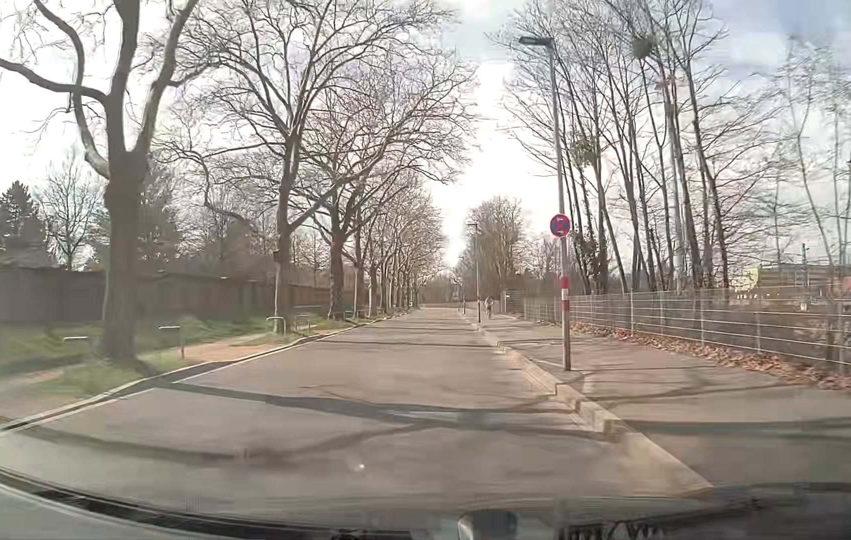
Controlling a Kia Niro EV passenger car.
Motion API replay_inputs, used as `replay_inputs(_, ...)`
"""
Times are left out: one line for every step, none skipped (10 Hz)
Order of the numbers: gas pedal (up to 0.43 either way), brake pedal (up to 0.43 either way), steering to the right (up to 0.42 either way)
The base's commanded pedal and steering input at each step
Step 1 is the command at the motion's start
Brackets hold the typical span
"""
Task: Follow the waypoints while adhering to traffic rules and regulations
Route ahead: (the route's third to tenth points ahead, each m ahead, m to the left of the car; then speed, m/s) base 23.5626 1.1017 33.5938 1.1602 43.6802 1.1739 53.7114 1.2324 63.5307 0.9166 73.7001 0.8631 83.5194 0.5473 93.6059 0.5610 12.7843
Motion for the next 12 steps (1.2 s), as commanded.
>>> replay_inputs(0.118,0.0,0.0)
replay_inputs(0.11,0.0,0.0)
replay_inputs(0.11,0.0,0.0)
replay_inputs(0.11,0.0,0.0)
replay_inputs(0.11,0.0,0.0)
replay_inputs(0.11,0.0,0.0)
replay_inputs(0.11,0.0,0.0)
replay_inputs(0.11,0.0,0.0)
replay_inputs(0.11,0.0,0.001)
replay_inputs(0.11,0.0,0.0)
replay_inputs(0.11,0.0,0.0)
replay_inputs(0.11,0.0,0.0)
